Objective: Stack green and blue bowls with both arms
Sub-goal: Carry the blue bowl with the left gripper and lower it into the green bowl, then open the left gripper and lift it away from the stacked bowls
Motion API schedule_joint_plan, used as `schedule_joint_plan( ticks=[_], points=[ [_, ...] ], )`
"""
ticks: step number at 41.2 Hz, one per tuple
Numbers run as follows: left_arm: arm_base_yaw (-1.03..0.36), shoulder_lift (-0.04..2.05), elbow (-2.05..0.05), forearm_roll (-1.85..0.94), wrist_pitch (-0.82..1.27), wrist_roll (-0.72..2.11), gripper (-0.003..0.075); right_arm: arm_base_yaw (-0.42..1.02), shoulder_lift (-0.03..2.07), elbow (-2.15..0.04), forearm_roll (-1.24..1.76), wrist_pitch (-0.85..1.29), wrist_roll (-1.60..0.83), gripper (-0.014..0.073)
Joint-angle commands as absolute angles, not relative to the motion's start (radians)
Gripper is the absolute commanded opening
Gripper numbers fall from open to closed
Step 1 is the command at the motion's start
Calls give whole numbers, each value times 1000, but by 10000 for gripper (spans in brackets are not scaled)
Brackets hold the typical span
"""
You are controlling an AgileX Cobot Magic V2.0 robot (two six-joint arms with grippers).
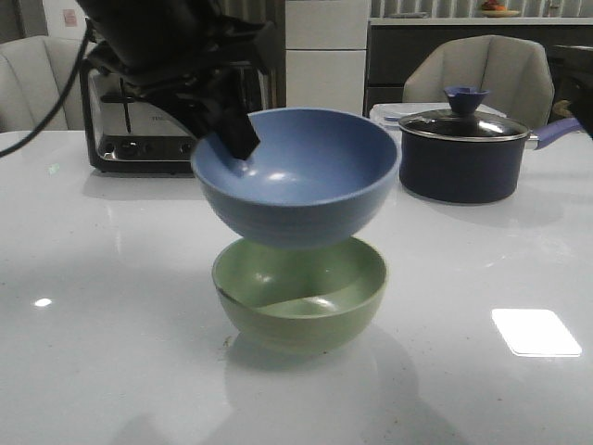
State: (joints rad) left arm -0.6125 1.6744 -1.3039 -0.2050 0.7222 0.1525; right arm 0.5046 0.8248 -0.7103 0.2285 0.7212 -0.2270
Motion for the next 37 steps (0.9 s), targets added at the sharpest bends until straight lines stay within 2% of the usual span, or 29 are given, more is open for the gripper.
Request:
schedule_joint_plan(
  ticks=[1,21,25,29,32,37],
  points=[
    [-620,1675,-1347,-222,672,153,93,505,815,-736,228,663,-240,418],
    [-616,1799,-1351,-195,617,149,104,505,815,-736,228,663,-240,418],
    [-616,1801,-1351,-195,607,149,178,505,815,-736,228,663,-240,418],
    [-616,1801,-1351,-195,599,149,314,505,815,-736,228,663,-240,418],
    [-616,1794,-1351,-190,599,149,388,505,815,-736,228,663,-240,418],
    [-616,1757,-1351,-173,593,145,405,505,815,-736,228,663,-240,418]
  ],
)
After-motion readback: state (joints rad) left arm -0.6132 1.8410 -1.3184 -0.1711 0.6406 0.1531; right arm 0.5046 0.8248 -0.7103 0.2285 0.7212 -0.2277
